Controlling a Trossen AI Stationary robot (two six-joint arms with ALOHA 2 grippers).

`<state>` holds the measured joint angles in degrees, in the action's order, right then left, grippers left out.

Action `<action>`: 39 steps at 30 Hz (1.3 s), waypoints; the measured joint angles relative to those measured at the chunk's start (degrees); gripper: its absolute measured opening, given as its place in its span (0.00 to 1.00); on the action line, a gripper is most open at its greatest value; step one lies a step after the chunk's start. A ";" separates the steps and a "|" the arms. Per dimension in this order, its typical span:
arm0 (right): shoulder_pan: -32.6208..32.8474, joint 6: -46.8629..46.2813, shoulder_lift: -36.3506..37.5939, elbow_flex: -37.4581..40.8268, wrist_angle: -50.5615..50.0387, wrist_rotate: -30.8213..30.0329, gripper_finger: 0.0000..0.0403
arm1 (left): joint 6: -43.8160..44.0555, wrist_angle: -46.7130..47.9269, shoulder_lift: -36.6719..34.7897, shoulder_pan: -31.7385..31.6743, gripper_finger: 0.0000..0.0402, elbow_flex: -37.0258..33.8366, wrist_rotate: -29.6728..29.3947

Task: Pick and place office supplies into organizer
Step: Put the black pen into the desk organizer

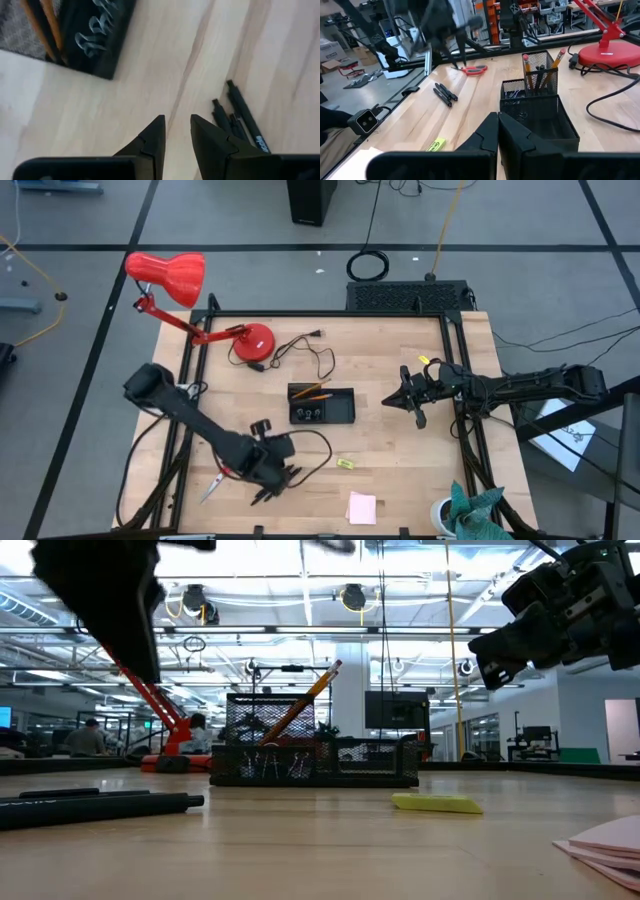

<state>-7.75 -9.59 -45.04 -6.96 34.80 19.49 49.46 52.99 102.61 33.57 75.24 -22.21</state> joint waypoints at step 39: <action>0.00 0.20 0.00 0.00 0.77 -0.15 0.01 | 3.42 -12.48 14.10 -0.06 0.24 0.33 6.68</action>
<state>-7.75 -9.39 -45.04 -6.96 35.57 19.33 52.87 40.51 116.71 33.51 75.57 -15.54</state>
